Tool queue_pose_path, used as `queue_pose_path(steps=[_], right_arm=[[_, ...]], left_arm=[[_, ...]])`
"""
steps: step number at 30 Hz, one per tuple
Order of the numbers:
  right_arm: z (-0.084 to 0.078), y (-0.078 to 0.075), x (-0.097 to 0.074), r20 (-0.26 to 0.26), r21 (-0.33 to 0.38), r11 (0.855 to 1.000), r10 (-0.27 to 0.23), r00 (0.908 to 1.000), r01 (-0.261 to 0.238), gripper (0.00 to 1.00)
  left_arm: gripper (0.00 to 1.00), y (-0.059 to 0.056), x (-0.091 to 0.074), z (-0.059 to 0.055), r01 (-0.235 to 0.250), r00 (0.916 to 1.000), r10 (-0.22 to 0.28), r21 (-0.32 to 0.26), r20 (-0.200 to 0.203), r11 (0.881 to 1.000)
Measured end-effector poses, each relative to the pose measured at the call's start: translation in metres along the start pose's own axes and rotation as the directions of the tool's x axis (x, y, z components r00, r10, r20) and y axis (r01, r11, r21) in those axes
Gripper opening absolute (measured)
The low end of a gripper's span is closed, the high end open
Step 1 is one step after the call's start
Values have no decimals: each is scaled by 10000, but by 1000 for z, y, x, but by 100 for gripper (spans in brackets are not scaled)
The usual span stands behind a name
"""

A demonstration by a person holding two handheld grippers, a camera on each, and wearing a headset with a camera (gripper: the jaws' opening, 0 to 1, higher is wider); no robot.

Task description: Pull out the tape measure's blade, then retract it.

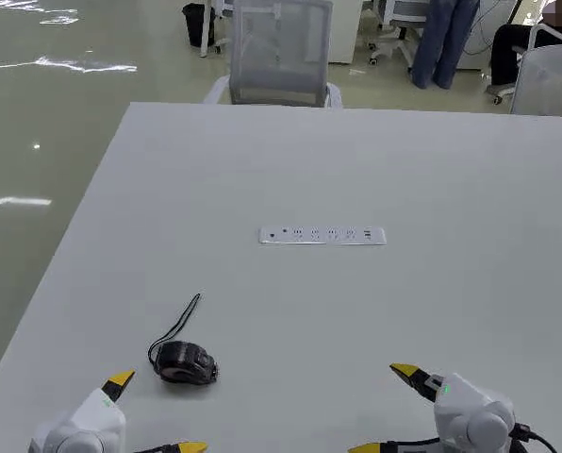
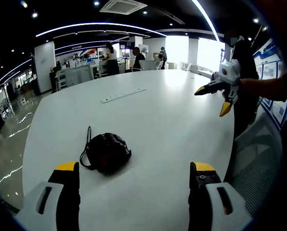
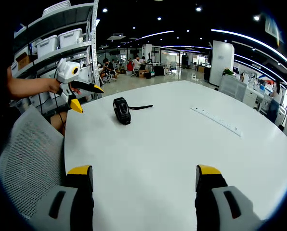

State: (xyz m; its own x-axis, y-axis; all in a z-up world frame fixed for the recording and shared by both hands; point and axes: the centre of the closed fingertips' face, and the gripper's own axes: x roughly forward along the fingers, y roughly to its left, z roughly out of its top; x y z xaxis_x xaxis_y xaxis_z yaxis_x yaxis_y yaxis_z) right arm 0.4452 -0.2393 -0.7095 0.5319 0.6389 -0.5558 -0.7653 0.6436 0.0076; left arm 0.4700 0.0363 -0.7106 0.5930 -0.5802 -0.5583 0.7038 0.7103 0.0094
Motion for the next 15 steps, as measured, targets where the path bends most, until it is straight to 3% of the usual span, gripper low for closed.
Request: queue_pose_path(steps=[15], right_arm=[[-1, -9, -12, -18, -11, 9996, -280, 9996, 280, 92]], left_arm=[[99, -1, -6, 3, 163, 9998, -165, 189, 115, 9997]])
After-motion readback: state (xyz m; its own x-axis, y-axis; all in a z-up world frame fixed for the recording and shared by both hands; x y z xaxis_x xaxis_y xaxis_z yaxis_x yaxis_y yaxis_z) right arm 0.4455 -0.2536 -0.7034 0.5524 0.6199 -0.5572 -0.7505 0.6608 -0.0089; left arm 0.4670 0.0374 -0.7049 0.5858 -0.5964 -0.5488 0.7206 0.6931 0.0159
